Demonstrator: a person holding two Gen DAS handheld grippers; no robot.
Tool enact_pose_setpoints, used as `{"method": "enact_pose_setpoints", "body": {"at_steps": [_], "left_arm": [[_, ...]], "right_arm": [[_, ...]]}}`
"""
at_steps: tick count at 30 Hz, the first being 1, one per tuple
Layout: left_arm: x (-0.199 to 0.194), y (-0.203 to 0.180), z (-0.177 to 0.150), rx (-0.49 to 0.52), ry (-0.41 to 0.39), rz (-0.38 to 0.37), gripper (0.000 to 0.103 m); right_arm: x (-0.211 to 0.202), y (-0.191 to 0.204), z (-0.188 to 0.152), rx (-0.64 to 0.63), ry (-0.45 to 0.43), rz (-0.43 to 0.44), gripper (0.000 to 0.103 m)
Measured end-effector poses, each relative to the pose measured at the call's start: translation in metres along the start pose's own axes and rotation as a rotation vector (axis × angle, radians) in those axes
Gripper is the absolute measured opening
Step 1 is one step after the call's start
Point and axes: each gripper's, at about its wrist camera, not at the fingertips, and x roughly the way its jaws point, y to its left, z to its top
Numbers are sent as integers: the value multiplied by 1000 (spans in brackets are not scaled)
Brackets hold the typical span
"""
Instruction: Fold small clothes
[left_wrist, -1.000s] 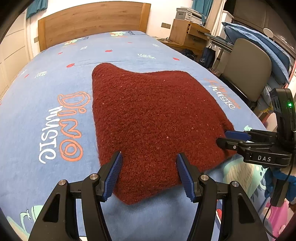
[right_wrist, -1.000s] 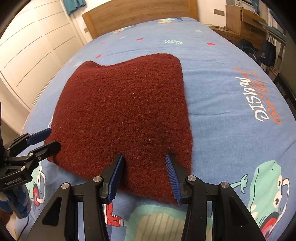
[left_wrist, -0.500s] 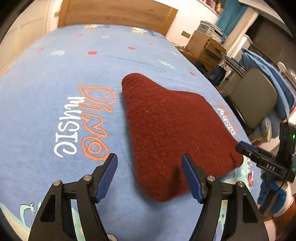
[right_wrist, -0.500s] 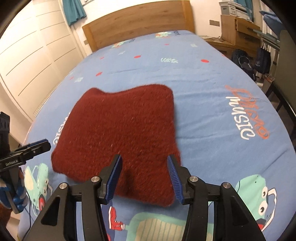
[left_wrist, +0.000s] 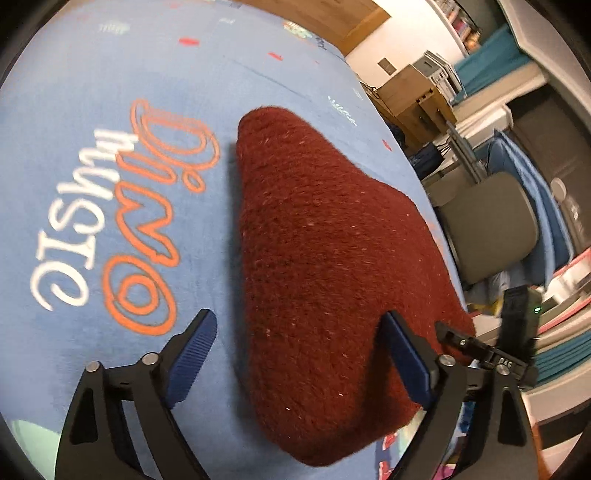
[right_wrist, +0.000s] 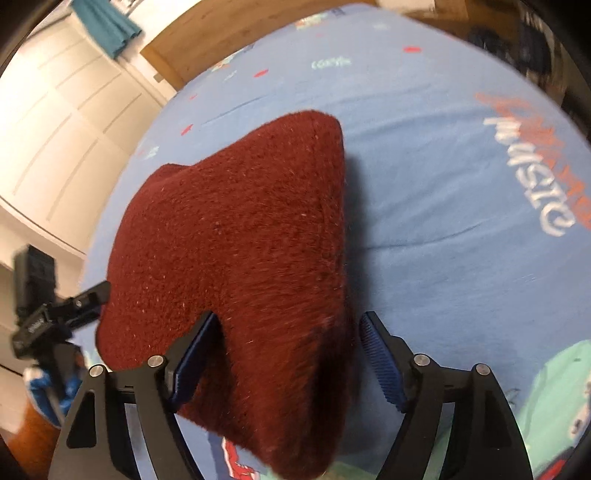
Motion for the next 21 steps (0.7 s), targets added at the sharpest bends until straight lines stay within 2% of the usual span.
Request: {"method": "enact_pose_setpoints", "body": {"at_steps": [2, 6, 7, 8, 10, 14, 17, 21], "left_arm": [[1, 9, -1, -29, 17, -35, 95], [5, 20, 7, -71, 57, -123, 95], [6, 21, 9, -76, 61, -142, 92], [6, 24, 13, -91, 64, -175, 78], [4, 32, 18, -144, 67, -235, 69], [-18, 38, 26, -141, 40, -276, 49], [-46, 38, 34, -110, 4, -280, 45], [-92, 42, 41, -69, -45, -270, 45]], "right_arm": [[7, -8, 1, 15, 29, 50, 80], [16, -16, 1, 21, 46, 123, 79], [17, -17, 2, 20, 49, 161, 70], [18, -18, 2, 26, 50, 181, 61], [19, -18, 2, 23, 48, 192, 57], [12, -12, 4, 9, 13, 202, 47], [2, 2, 6, -16, -32, 234, 40], [-3, 30, 11, -63, -66, 287, 37]]}}
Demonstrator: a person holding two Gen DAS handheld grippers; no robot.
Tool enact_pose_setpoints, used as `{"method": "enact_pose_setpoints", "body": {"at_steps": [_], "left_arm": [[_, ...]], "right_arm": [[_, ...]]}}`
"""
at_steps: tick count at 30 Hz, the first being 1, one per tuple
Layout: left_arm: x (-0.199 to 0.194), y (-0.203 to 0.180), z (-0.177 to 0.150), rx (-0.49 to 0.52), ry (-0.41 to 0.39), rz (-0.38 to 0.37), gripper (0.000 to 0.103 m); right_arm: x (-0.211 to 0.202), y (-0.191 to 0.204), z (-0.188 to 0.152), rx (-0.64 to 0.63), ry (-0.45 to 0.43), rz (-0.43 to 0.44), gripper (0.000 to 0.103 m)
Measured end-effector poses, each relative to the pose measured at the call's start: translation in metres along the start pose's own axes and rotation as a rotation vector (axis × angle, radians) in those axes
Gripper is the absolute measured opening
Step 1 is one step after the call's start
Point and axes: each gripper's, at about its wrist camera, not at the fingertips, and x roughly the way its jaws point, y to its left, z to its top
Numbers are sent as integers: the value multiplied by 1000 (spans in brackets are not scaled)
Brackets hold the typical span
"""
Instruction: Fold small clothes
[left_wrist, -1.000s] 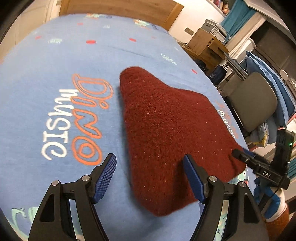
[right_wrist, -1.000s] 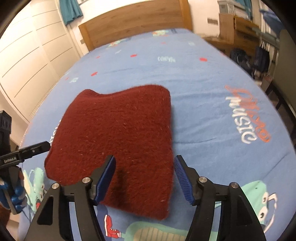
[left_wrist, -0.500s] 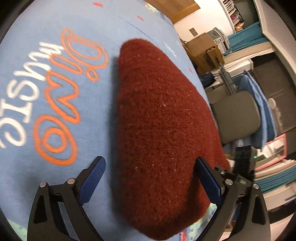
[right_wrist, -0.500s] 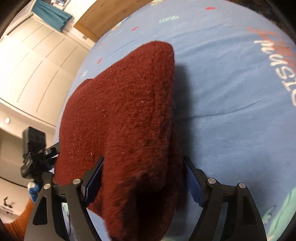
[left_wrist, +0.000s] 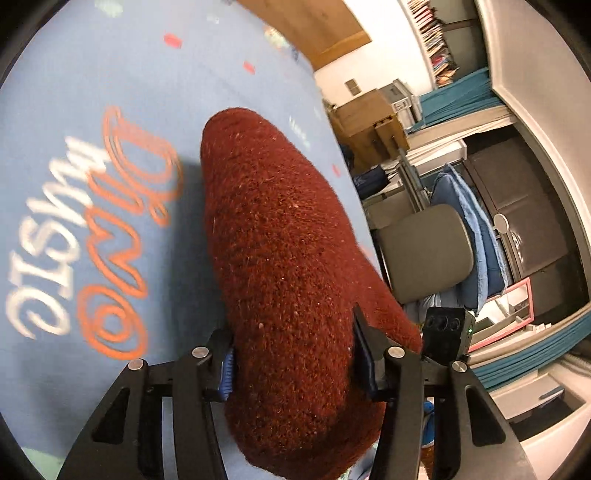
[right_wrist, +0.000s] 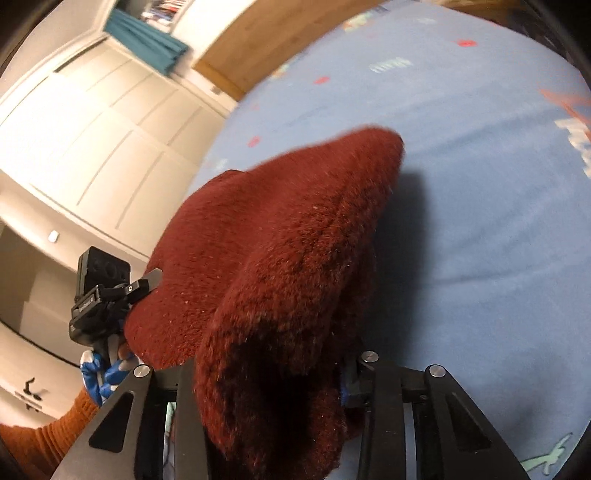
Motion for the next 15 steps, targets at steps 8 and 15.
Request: {"method": "enact_pose_setpoints", "body": {"at_steps": [8, 15], "left_arm": [[-72, 44, -10, -12, -21, 204, 48], [-112, 49, -35, 59, -9, 337, 49]], "right_arm": [[69, 49, -10, -29, 89, 33, 38], [70, 55, -23, -46, 133, -96, 56]]}}
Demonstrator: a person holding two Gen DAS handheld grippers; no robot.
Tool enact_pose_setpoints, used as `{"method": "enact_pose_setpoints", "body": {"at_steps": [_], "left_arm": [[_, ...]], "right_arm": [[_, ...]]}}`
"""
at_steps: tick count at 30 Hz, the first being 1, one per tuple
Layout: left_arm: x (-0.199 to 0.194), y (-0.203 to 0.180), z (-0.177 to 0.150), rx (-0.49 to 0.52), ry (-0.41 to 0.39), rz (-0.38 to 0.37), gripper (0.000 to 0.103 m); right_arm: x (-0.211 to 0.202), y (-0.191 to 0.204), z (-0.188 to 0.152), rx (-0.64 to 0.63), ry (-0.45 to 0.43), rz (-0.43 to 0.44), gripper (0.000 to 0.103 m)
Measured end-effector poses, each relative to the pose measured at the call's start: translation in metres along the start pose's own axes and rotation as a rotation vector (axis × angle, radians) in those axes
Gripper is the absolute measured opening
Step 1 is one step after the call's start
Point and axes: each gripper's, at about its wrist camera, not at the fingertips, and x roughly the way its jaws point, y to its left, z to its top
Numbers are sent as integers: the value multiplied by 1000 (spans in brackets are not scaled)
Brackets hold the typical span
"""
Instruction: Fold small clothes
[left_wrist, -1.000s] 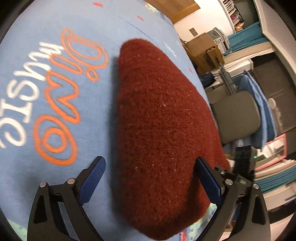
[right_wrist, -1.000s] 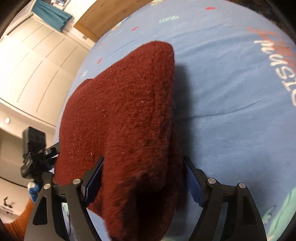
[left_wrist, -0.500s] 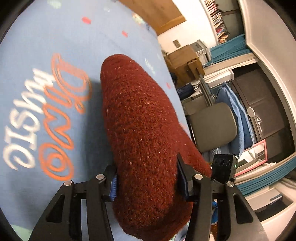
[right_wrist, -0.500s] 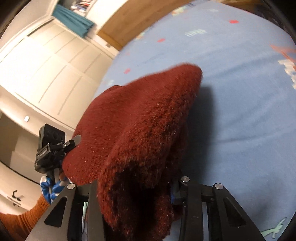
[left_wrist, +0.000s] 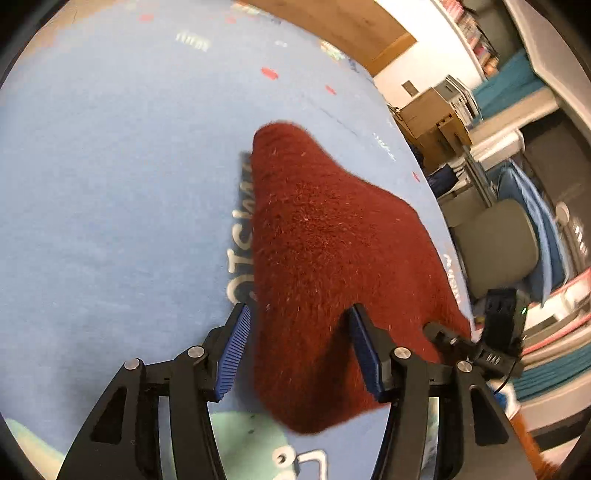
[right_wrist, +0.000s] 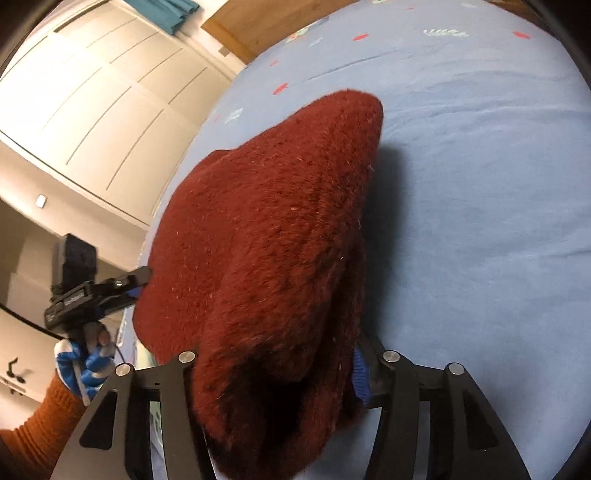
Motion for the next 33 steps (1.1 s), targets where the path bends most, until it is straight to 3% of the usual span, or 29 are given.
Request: {"method": "enact_pose_setpoints", "body": {"at_steps": [4, 7, 10, 14, 20, 24, 33], "left_arm": [[-26, -23, -13, 92, -21, 25, 49], [-18, -45, -32, 129, -24, 43, 49], [11, -52, -48, 144, 18, 98, 49], [33, -51, -52, 135, 36, 100, 53], [45, -48, -48, 107, 24, 114, 60], [40, -53, -42, 96, -3, 146, 60], [11, -112, -62, 192, -154, 331, 59]], "right_arm": [[-35, 5, -1, -20, -60, -18, 56], [-46, -4, 1, -5, -101, -15, 56], [-40, -13, -2, 16, -78, -83, 56], [-23, -24, -5, 26, -25, -172, 56], [-10, -32, -4, 71, -26, -197, 62], [-16, -25, -6, 58, -22, -227, 65], [-56, 6, -31, 27, -70, -317, 66]]}}
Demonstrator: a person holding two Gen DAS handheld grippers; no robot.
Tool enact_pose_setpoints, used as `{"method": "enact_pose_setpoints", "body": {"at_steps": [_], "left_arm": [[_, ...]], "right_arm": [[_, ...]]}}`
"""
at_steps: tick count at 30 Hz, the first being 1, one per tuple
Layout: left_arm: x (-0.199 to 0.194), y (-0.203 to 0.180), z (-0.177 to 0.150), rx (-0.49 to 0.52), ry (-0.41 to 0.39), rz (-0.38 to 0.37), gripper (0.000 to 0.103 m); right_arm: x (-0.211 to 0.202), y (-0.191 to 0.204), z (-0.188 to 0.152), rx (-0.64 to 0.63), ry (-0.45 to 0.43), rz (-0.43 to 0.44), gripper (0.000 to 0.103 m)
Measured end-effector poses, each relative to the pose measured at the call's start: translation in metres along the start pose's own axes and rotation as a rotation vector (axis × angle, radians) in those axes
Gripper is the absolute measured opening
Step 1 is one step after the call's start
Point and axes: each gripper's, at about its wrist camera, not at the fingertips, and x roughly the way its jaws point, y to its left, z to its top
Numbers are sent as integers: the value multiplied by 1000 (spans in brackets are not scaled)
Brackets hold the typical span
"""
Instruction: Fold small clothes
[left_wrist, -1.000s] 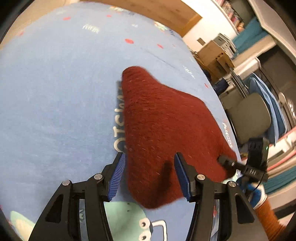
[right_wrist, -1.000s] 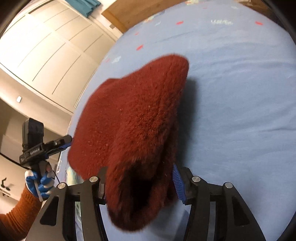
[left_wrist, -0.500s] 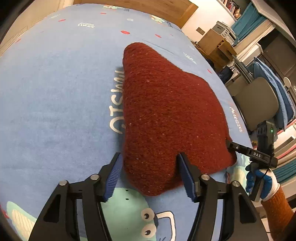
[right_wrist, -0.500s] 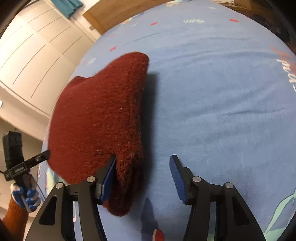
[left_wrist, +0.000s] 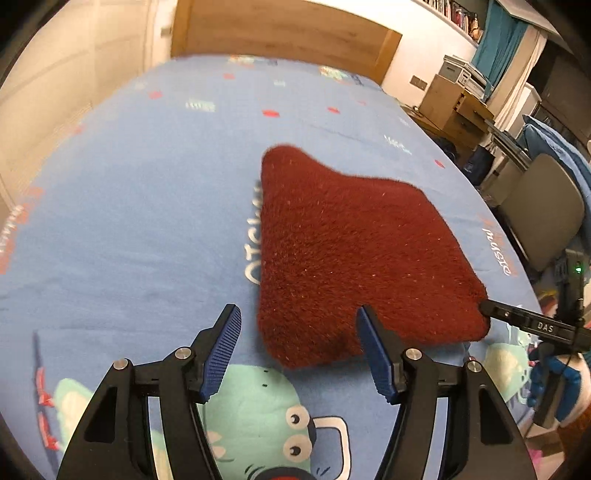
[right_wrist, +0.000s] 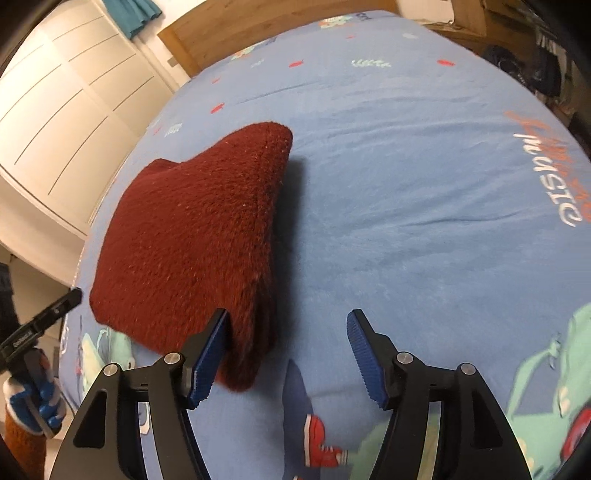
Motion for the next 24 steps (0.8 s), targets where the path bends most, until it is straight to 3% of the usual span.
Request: {"method": "enact_pose_setpoints", "body": {"at_steps": [7, 10, 14, 20, 24], "left_arm": [[-39, -19, -18, 27, -69, 96, 61], [-53, -24, -29, 18, -103, 106, 75], [-70, -28, -42, 12, -143, 131, 86], [-92, -35, -65, 20, -168, 151, 98], [-108, -36, -79, 6, -193, 153, 101]], "right_arm": [[-39, 17, -28, -17, -42, -59, 66], [-61, 28, -45, -26, -77, -75, 66], [-83, 41, -68, -33, -119, -99, 67], [-122, 57, -100, -12, -198, -144, 74], [-144, 69, -118, -13, -257, -174, 79]]}}
